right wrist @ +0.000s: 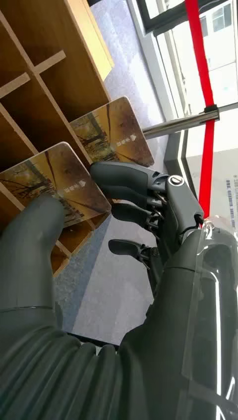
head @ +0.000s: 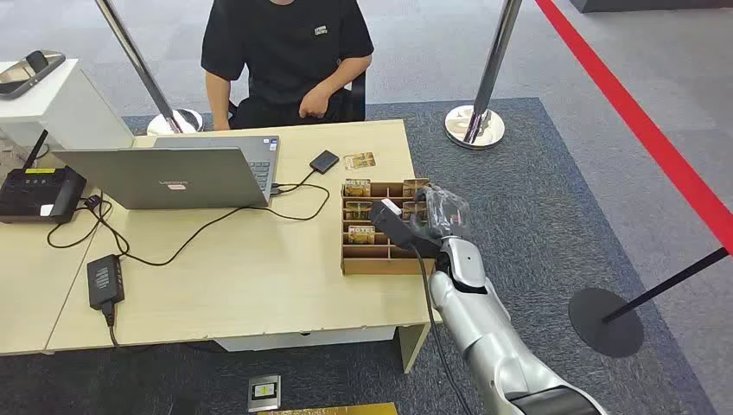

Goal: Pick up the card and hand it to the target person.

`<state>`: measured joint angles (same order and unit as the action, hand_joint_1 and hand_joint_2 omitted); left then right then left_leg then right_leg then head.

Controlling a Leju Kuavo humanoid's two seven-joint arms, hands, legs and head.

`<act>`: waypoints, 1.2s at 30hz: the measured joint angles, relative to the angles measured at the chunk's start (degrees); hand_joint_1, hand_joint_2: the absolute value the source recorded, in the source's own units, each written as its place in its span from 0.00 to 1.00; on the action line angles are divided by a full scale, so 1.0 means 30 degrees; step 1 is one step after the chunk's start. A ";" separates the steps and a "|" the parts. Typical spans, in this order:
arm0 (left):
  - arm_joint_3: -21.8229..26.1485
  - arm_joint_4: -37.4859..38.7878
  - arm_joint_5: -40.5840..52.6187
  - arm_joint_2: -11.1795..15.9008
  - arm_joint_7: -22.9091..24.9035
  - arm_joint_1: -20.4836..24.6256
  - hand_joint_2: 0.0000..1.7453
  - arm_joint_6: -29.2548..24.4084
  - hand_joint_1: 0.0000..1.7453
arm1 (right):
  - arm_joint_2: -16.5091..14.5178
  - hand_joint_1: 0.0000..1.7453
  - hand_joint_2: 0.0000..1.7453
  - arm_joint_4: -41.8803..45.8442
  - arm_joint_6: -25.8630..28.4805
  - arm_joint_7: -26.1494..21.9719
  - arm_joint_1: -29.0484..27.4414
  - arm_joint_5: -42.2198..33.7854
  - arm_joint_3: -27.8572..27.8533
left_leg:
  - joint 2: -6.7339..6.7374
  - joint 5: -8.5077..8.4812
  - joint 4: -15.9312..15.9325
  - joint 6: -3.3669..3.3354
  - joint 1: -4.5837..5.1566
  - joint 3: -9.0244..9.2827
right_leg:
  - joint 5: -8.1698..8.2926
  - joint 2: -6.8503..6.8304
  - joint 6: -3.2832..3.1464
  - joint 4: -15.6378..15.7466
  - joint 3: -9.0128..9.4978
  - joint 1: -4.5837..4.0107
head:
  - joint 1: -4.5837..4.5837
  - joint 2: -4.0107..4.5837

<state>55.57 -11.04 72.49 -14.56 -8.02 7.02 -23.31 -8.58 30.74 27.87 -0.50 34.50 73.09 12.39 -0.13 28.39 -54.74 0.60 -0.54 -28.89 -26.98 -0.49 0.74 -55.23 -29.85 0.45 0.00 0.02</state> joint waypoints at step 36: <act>-0.0761 0.0000 0.0512 0.0000 0.0058 -0.0032 0.00 -0.0018 0.00 | -0.0066 0.78 1.00 -0.1160 0.0144 -0.0321 0.0550 -0.0293 0.0000 | -0.0003 0.0000 0.0001 0.0000 -0.0001 -0.0008 | 0.0000 0.0000 0.0000 0.0001 -0.0001 0.0000 | 0.0005 0.0000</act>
<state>53.29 -11.04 74.02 -14.56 -7.85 6.92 -23.37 -8.78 27.26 28.30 -1.46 36.15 72.21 12.39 -0.14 28.39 -54.74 0.60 -0.54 -28.91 -26.98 -0.49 0.74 -55.23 -29.85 0.45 0.02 0.02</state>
